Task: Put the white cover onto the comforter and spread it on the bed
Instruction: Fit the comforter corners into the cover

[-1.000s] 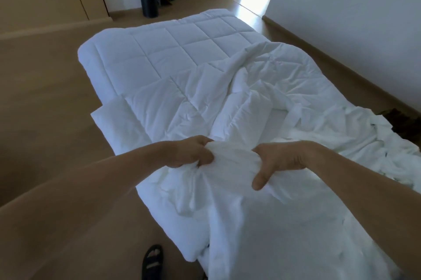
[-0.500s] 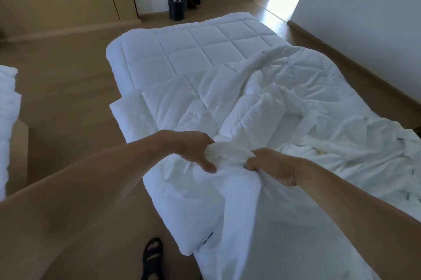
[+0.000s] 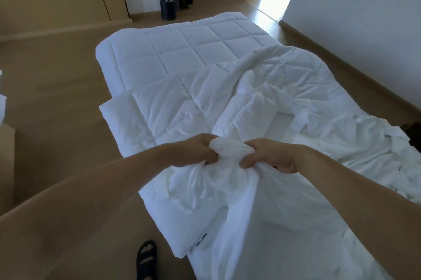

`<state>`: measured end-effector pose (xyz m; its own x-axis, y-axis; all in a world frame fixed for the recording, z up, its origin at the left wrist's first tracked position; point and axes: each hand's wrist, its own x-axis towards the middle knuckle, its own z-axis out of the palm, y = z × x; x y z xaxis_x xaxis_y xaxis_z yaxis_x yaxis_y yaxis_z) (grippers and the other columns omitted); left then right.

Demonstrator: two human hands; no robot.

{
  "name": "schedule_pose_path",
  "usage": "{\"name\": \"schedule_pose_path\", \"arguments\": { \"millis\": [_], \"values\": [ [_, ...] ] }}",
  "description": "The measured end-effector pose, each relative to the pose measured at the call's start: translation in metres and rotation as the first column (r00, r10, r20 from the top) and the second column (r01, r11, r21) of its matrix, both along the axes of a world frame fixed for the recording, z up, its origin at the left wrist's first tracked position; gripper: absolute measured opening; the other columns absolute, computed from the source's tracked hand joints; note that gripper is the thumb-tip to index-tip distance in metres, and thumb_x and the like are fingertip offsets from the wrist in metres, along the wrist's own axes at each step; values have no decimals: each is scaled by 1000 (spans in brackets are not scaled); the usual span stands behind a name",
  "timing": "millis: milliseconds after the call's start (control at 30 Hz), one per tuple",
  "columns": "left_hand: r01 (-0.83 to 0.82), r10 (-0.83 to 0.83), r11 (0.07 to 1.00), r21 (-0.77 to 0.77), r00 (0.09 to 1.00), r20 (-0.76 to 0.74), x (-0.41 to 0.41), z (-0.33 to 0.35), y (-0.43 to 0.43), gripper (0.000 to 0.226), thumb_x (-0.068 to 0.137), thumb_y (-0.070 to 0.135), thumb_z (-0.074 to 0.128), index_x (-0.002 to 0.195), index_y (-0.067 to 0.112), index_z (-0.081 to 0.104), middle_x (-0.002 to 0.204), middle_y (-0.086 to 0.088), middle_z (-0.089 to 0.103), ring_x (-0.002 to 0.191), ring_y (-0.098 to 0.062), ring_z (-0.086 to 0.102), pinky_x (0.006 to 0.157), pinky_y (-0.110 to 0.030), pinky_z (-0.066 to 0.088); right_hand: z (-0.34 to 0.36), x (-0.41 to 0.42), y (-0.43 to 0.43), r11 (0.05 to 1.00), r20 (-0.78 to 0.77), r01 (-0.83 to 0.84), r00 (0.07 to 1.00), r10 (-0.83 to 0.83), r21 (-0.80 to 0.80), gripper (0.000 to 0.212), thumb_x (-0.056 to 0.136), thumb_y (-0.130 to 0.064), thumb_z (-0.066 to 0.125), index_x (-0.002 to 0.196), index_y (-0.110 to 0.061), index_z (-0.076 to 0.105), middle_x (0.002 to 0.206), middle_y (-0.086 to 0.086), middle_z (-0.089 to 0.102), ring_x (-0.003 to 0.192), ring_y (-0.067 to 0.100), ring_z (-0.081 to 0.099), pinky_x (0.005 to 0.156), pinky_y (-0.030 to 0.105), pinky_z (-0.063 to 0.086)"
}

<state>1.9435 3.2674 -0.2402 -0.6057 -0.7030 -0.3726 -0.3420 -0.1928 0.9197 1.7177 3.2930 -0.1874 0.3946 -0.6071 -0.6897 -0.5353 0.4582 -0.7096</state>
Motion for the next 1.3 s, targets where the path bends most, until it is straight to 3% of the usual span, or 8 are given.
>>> {"name": "schedule_pose_path", "arguments": {
  "millis": [67,167,333,467,567,767,1033,1300],
  "values": [
    [56,-57,998,22,997,59,3,14,-13,47,61,7,55,105,-4,62,89,-9,62,79,-18,62,68,-26,53,-2,-1,5,989,37,-143,989,145,-47,63,76,-7,79,134,-17,57,125,9,67,116,27,64,99,45,52],
    [69,-76,996,60,989,124,9,30,-28,40,57,9,53,95,12,66,80,0,67,72,-14,65,66,-25,53,-7,11,10,860,-310,-386,906,287,-333,88,65,-31,87,140,-33,39,121,-9,60,110,13,59,94,33,51],
    [137,-143,990,40,930,338,12,29,-25,51,60,32,78,106,13,67,98,-1,70,91,-21,66,85,-30,54,-10,22,10,635,-682,-591,719,137,-497,30,80,-29,71,97,-24,47,85,-6,56,80,21,59,66,31,42],
    [387,-271,915,-115,800,535,2,8,-4,23,75,41,82,81,31,62,82,12,64,81,-12,62,75,-22,51,-19,15,3,781,-541,-419,832,125,-463,18,78,-15,68,72,-23,52,69,-5,57,60,10,53,52,19,37],
    [227,-169,968,-109,906,389,10,-2,-1,10,81,22,75,80,17,67,80,-3,68,80,-25,64,72,-28,52,-14,8,-3,901,-383,-242,919,94,-359,15,76,-8,71,74,-19,61,68,-4,60,60,10,56,54,19,42],
    [23,-18,993,113,999,-39,13,4,-3,24,59,2,57,81,6,65,78,-5,66,73,-18,65,69,-29,56,-13,4,-7,979,-101,-45,995,25,-197,32,70,-11,78,101,-17,71,97,4,75,93,20,70,86,31,54],
    [12,-22,952,306,999,28,13,26,-11,46,68,27,66,107,3,67,96,-14,71,85,-27,68,71,-31,55,-11,-2,5,998,84,70,994,-70,6,44,76,-26,84,113,-7,71,112,17,72,101,30,69,94,45,55],
    [407,-309,909,-84,796,521,-2,50,-28,7,78,6,69,77,9,63,71,-2,59,66,-17,56,58,-27,46,4,3,4,932,-377,-345,883,281,-114,62,53,-35,80,108,-10,69,104,11,73,96,30,71,86,48,59]
  ]
}}
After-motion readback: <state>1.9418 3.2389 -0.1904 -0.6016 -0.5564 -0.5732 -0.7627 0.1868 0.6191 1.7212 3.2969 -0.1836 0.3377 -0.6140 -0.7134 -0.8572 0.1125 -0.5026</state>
